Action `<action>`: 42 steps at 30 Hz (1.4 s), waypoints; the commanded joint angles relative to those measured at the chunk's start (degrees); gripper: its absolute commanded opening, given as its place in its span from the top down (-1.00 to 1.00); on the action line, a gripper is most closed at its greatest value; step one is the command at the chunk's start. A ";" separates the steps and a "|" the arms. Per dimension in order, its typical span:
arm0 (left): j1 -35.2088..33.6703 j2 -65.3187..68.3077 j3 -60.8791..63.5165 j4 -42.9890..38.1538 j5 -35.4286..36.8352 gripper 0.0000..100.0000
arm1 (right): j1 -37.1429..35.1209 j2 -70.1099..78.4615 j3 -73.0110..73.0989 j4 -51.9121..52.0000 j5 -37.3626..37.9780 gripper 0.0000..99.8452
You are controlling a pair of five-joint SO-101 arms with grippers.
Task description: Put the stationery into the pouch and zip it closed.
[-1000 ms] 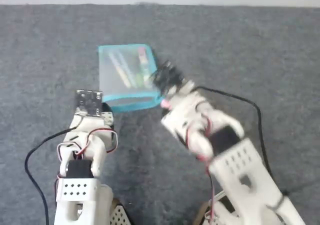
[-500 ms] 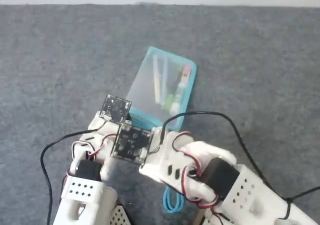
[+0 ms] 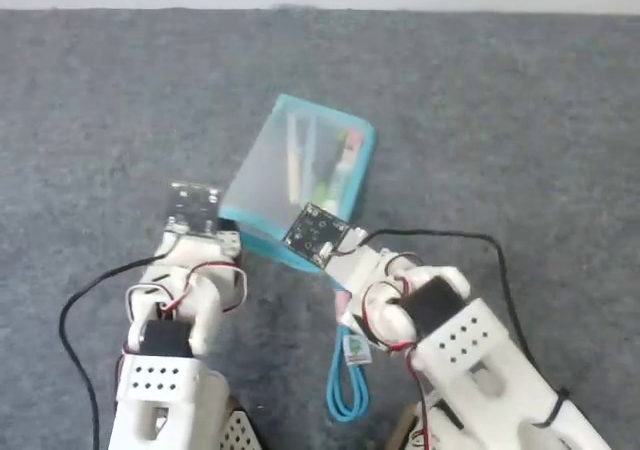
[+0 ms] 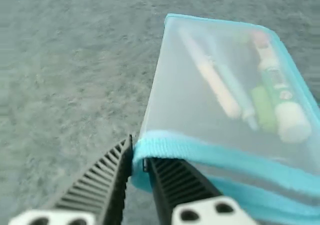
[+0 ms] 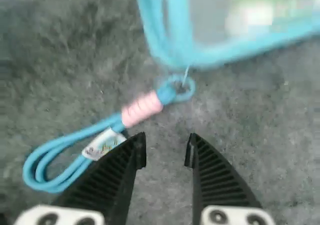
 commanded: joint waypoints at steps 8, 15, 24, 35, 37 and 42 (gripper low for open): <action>-4.66 0.00 -4.44 0.18 4.48 0.98 | -0.22 12.35 -0.35 -11.65 -5.54 0.72; -4.84 0.00 -4.53 0.09 5.63 0.98 | -4.53 18.24 -2.99 -16.22 -18.81 0.72; -4.66 0.00 -4.53 0.09 5.63 0.98 | -4.53 19.12 -5.45 -20.79 -21.45 0.72; -4.57 0.00 -4.53 0.18 5.63 0.98 | -4.18 32.22 -10.99 -21.93 -21.19 0.54; -4.57 0.00 -4.53 0.18 5.63 0.98 | -3.30 33.98 -11.87 -21.93 -21.01 0.50; -4.48 0.00 -4.44 0.09 5.63 0.98 | 4.09 33.36 -12.22 -22.81 -21.27 0.70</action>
